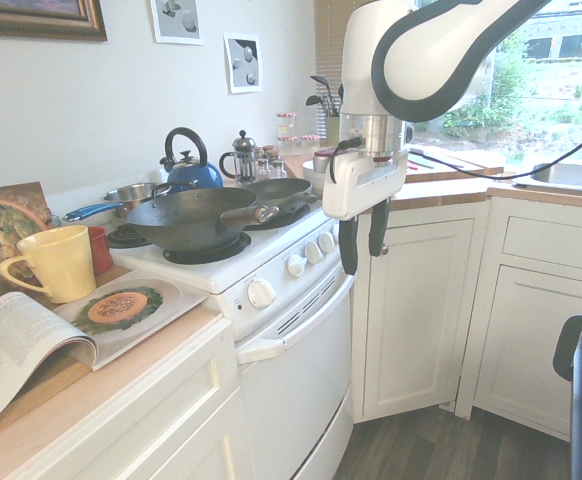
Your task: Open the oven
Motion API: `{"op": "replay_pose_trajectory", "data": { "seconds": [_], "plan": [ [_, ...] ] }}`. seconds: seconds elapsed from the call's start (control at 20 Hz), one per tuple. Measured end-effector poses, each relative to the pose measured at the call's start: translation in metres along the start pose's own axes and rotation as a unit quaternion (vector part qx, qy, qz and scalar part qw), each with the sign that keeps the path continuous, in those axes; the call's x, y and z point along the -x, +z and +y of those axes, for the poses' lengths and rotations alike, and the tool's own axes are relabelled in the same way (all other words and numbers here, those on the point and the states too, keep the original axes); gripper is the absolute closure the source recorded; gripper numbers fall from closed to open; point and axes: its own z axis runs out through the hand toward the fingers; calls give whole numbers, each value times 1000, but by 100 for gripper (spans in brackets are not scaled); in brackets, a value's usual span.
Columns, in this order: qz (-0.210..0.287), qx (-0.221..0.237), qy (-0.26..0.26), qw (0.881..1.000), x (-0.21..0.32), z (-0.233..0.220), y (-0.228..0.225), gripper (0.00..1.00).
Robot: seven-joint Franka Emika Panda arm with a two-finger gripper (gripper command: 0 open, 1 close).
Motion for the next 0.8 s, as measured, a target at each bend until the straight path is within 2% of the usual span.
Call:
{"op": "replay_pose_trajectory", "data": {
  "seconds": [0.25,0.45,0.65,0.8],
  "plan": [
    [-4,21,11,1000,-3,8,19,0],
    [19,32,31,999,-14,19,68,0],
    [39,20,52,998,-30,24,127,0],
    [60,13,49,997,-53,20,149,0]
  ]
}}
